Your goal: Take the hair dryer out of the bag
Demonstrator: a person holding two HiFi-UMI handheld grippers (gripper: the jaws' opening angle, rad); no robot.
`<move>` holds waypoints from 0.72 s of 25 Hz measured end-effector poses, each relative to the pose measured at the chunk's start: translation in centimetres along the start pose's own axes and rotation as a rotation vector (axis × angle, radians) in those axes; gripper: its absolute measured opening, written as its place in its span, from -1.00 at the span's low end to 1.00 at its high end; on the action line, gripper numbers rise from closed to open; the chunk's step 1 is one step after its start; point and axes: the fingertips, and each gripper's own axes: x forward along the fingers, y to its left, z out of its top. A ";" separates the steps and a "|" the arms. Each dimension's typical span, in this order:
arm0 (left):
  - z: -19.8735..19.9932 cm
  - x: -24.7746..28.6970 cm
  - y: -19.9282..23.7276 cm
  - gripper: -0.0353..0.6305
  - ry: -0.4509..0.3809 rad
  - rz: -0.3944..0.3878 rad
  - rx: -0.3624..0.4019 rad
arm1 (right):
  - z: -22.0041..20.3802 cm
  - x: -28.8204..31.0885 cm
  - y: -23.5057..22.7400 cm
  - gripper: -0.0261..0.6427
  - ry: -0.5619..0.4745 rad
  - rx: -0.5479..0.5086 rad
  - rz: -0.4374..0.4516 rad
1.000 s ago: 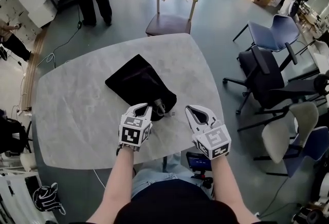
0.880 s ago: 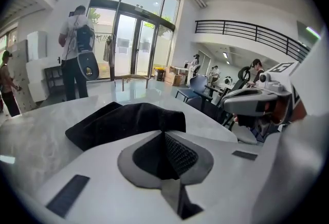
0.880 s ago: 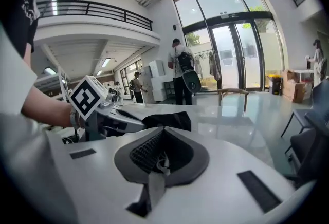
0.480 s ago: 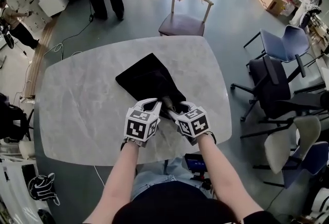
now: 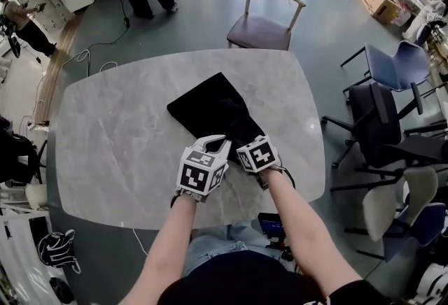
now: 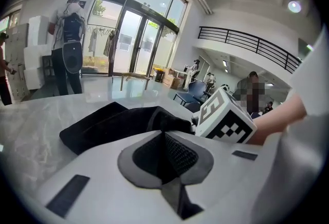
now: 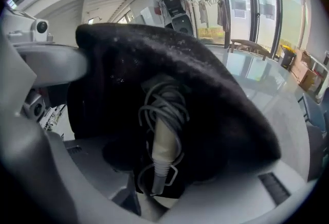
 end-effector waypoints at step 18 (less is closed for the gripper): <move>-0.5 -0.2 1.1 -0.82 0.000 -0.028 -0.010 | 0.8 1.1 -0.6 -0.33 0.097 -0.012 -0.058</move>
